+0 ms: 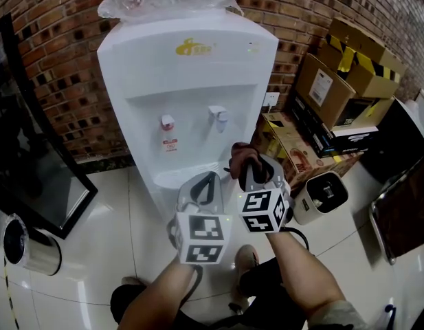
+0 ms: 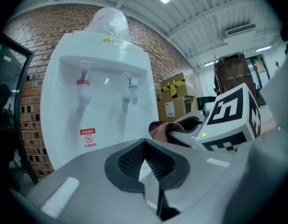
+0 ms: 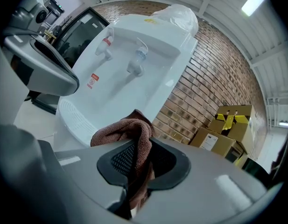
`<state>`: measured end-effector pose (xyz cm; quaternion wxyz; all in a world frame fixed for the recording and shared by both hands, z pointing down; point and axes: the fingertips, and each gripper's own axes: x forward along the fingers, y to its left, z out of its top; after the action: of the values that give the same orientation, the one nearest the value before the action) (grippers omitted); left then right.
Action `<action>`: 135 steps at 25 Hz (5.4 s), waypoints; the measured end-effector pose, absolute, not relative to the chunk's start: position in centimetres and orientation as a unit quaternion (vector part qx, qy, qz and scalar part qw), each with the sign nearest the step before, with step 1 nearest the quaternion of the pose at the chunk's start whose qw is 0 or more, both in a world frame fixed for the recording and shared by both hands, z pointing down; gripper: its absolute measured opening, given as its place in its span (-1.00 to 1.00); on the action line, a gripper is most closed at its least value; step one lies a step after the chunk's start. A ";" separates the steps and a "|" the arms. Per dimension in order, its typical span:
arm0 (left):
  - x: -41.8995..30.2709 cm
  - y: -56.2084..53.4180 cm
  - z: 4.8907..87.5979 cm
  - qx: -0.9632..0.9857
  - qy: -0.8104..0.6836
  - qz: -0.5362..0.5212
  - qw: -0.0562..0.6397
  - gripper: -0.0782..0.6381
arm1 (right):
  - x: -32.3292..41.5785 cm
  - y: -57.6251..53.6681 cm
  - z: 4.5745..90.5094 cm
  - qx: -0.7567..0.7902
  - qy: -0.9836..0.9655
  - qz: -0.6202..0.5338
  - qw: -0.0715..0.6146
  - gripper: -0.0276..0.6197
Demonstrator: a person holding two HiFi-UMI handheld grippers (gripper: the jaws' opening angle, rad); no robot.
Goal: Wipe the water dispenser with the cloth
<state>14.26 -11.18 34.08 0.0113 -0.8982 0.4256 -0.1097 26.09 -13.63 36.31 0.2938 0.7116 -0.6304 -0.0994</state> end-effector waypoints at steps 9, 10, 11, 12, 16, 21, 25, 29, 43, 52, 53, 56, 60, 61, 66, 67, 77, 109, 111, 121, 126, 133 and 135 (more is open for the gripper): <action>16.3 -10.3 34.9 -0.906 0.408 -0.117 0.013 -0.78 | 27.4 -13.0 37.0 0.708 -0.636 -0.086 0.296 -0.70; 16.2 -10.3 35.0 -0.905 0.408 -0.119 0.014 -0.78 | 27.4 -12.9 36.7 0.709 -0.637 -0.086 0.291 -0.70; 16.1 -10.3 35.1 -0.904 0.409 -0.121 0.015 -0.78 | 27.3 -12.8 36.3 0.709 -0.640 -0.087 0.284 -0.69; 15.8 -10.3 35.1 -0.903 0.411 -0.122 0.016 -0.78 | 27.1 -12.7 35.9 0.709 -0.643 -0.089 0.277 -0.69; 13.9 -10.4 35.2 -0.896 0.425 -0.128 0.018 -0.78 | 24.6 -12.3 33.9 0.695 -0.666 -0.113 0.247 -0.69; 9.5 -10.7 35.1 -0.878 0.458 -0.134 0.022 -0.78 | 19.5 -11.7 31.8 0.656 -0.715 -0.138 0.198 -0.69; 5.0 -10.9 34.6 -0.859 0.492 -0.138 0.028 -0.78 | 15.2 -11.7 31.3 0.626 -0.745 -0.149 0.177 -0.69; -0.1 -11.0 34.8 -0.835 0.530 -0.146 0.025 -0.78 | 10.6 -12.1 31.9 0.594 -0.771 -0.153 0.173 -0.69; -10.5 -11.9 34.9 -0.789 0.599 -0.138 -0.001 -0.78 | -4.1 -14.5 41.1 0.461 -0.811 -0.202 0.298 -0.69; -9.0 -12.4 33.6 -0.803 0.585 -0.116 0.001 -0.78 | -1.3 -17.0 43.5 0.495 -0.771 -0.189 0.352 -0.69; -8.6 -12.4 33.5 -0.805 0.582 -0.116 0.002 -0.78 | -0.9 -17.0 43.4 0.497 -0.771 -0.187 0.353 -0.69; -7.6 -12.4 33.5 -0.811 0.574 -0.116 0.004 -0.78 | 0.1 -16.5 43.2 0.498 -0.767 -0.190 0.357 -0.69; -6.0 -12.3 34.1 -0.818 0.561 -0.126 0.006 -0.78 | 1.4 -16.2 43.0 0.501 -0.764 -0.190 0.360 -0.69; -5.5 -12.3 34.4 -0.820 0.558 -0.129 0.006 -0.78 | 1.7 -16.1 42.9 0.502 -0.763 -0.189 0.361 -0.69; -3.5 -12.1 35.0 -0.830 0.540 -0.139 0.007 -0.78 | 3.2 -16.0 42.5 0.512 -0.763 -0.169 0.355 -0.69; -3.1 -12.1 35.0 -0.832 0.537 -0.139 0.008 -0.78 | 3.6 -16.0 42.4 0.516 -0.764 -0.160 0.353 -0.69; 1.0 -12.3 34.3 -0.852 0.508 -0.125 0.012 -0.78 | 8.8 -15.4 42.2 0.545 -0.750 -0.115 0.357 -0.69; 12.7 -9.6 37.5 -0.897 0.415 -0.149 -0.008 -0.78 | 24.9 -13.9 43.8 0.630 -0.677 -0.005 0.381 -0.69; 14.1 -9.0 37.7 -0.903 0.402 -0.151 -0.008 -0.78 | 25.7 -13.5 44.0 0.635 -0.672 0.002 0.382 -0.69; 17.2 -7.4 39.3 -0.911 0.379 -0.161 -0.023 -0.78 | 27.5 -12.1 44.6 0.639 -0.663 0.008 0.391 -0.69; 15.9 -7.0 40.3 -0.905 0.388 -0.175 -0.018 -0.78 | 25.3 -11.6 44.2 0.621 -0.684 0.000 0.382 -0.69; 9.0 -7.8 41.2 -0.875 0.444 -0.191 -0.023 -0.78 | 15.4 -11.3 43.6 0.539 -0.753 -0.057 0.374 -0.69; 6.5 -8.0 41.3 -0.865 0.462 -0.195 -0.026 -0.78 | 12.2 -11.0 44.0 0.505 -0.774 -0.076 0.374 -0.69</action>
<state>6.51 -8.03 41.35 -0.0260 -0.8647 0.4620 -0.1952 12.15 -11.04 44.01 0.3736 0.5052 -0.7743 -0.0761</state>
